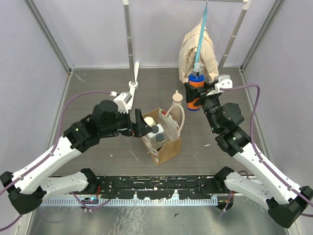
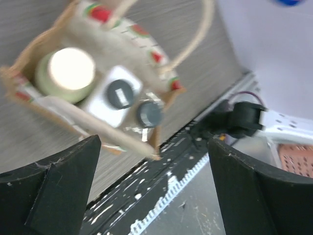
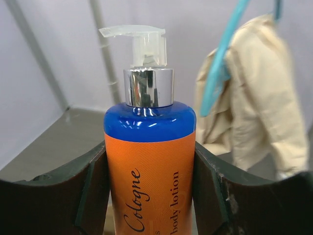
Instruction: Take the personal care products out of the canvas bag
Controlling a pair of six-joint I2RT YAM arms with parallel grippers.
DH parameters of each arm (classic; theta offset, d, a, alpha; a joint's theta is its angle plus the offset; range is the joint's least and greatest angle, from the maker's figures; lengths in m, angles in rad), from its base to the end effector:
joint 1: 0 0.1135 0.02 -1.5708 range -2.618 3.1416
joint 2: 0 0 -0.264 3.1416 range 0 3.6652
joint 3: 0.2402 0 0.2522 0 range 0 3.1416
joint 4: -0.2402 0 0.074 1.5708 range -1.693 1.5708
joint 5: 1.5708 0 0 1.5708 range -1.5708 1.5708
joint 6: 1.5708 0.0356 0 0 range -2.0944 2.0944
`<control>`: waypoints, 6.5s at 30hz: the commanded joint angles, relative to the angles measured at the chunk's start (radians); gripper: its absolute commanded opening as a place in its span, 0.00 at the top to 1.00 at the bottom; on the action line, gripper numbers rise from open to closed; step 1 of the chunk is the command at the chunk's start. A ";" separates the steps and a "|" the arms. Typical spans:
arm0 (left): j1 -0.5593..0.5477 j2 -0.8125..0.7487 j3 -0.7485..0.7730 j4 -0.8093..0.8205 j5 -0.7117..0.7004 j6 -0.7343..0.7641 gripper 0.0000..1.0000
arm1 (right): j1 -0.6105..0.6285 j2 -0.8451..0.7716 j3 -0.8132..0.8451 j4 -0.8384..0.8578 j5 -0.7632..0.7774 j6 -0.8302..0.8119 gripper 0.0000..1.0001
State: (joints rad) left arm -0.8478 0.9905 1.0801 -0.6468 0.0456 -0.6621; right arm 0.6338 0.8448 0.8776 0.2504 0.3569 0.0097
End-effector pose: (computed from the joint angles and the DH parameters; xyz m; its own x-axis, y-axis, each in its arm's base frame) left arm 0.1356 -0.1562 0.3580 -0.7522 -0.0758 -0.6546 0.3959 0.7422 -0.5408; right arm 0.1610 0.1029 0.4089 0.2224 0.1747 -0.9592 -0.2868 0.9520 0.1069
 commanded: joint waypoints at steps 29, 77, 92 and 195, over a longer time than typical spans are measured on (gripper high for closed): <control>-0.260 0.180 0.153 0.495 0.223 0.071 1.00 | 0.134 0.075 0.150 -0.046 -0.273 0.237 0.99; -0.365 0.058 0.117 0.327 -0.597 0.319 1.00 | 0.176 0.002 0.290 -0.239 -0.344 0.367 0.99; -0.366 -0.030 0.077 0.259 -0.521 0.216 1.00 | 0.168 0.022 0.180 -0.307 0.424 0.127 0.99; -0.366 -0.095 -0.018 -0.010 -0.770 0.039 0.99 | 0.641 0.319 0.121 -0.663 0.298 0.473 0.15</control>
State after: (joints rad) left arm -1.2144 0.8734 1.0599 -0.6750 -0.7418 -0.6079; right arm 1.2743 1.1999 1.0187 -0.3950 0.7437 0.3843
